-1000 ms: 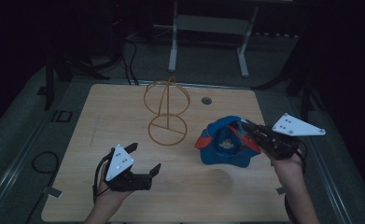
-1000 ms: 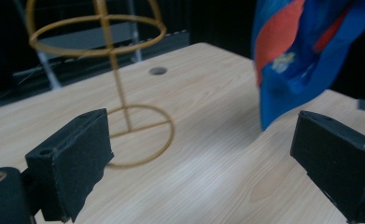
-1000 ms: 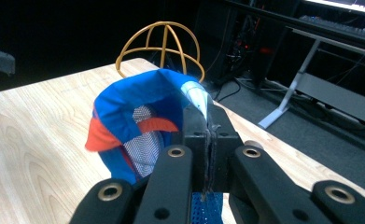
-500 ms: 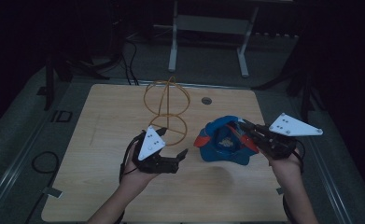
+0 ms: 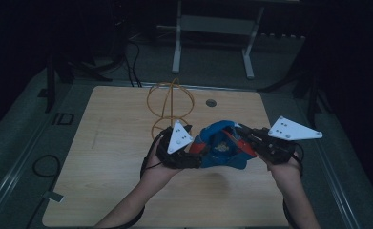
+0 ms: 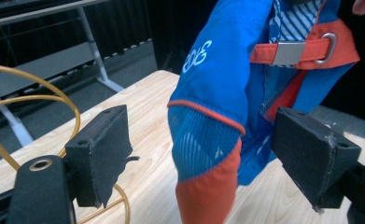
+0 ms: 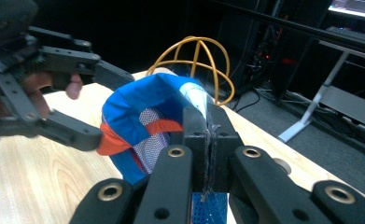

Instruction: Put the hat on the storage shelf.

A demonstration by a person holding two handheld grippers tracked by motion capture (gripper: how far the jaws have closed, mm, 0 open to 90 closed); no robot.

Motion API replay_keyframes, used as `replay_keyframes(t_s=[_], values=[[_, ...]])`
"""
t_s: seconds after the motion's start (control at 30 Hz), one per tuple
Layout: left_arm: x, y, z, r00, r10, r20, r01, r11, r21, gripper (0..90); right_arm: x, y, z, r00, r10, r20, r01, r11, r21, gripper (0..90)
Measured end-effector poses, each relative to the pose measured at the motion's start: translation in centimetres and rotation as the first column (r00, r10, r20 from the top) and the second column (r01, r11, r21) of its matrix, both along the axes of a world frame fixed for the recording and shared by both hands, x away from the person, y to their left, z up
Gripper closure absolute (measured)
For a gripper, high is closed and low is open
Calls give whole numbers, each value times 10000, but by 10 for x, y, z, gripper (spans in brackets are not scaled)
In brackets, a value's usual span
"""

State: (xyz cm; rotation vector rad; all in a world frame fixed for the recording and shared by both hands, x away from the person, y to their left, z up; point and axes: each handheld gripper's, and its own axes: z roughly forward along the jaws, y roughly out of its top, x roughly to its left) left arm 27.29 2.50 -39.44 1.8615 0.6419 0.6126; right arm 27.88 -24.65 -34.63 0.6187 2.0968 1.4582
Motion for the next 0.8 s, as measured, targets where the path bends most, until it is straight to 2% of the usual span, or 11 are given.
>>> replay_keyframes(t_s=[0.1, 0.2, 0.33, 0.4, 0.47, 0.57, 0.63, 0.7, 0.8], values=[[1, -3, -3, 9998, -97, -155, 98, 9999, 81, 236, -1, 1, 1, 10000, 44, 33, -44, 10000, -31, 884], [3, -4, -6, 9991, -294, -302, 297, 9995, 97, 374, -2, 2, 1, 9999, 86, 52, -85, 9999, -59, 884], [6, -8, -9, 9988, -263, -413, 284, 9983, 508, 534, -3, 4, 1, 9999, 135, 28, -134, 9999, -87, 884], [7, -10, -9, 9978, -292, -601, 321, 9984, 476, 622, -3, 5, 0, 9999, 136, 72, -135, 9998, -152, 884], [8, -11, -9, 9985, -92, -542, 127, 9978, 646, 710, -3, 5, -1, 9999, 149, 20, -148, 9998, -130, 884], [8, -10, -8, 9990, 73, -437, -47, 9983, 588, 808, -4, 5, -2, 9999, 147, 47, -147, 9998, -137, 883], [8, -9, -6, 9991, 152, -398, -131, 9985, 523, 840, -5, 4, -2, 9998, 199, 50, -198, 9998, -60, 883], [7, -9, -5, 9995, 251, -198, -237, 9973, 690, 848, -8, 3, -1, 9998, 206, 42, -205, 9998, -78, 883], [7, -10, -1, 9994, 300, -182, -285, 9963, 809, 853, -12, 2, -2, 9995, 306, 34, -306, 9995, -33, 883]])
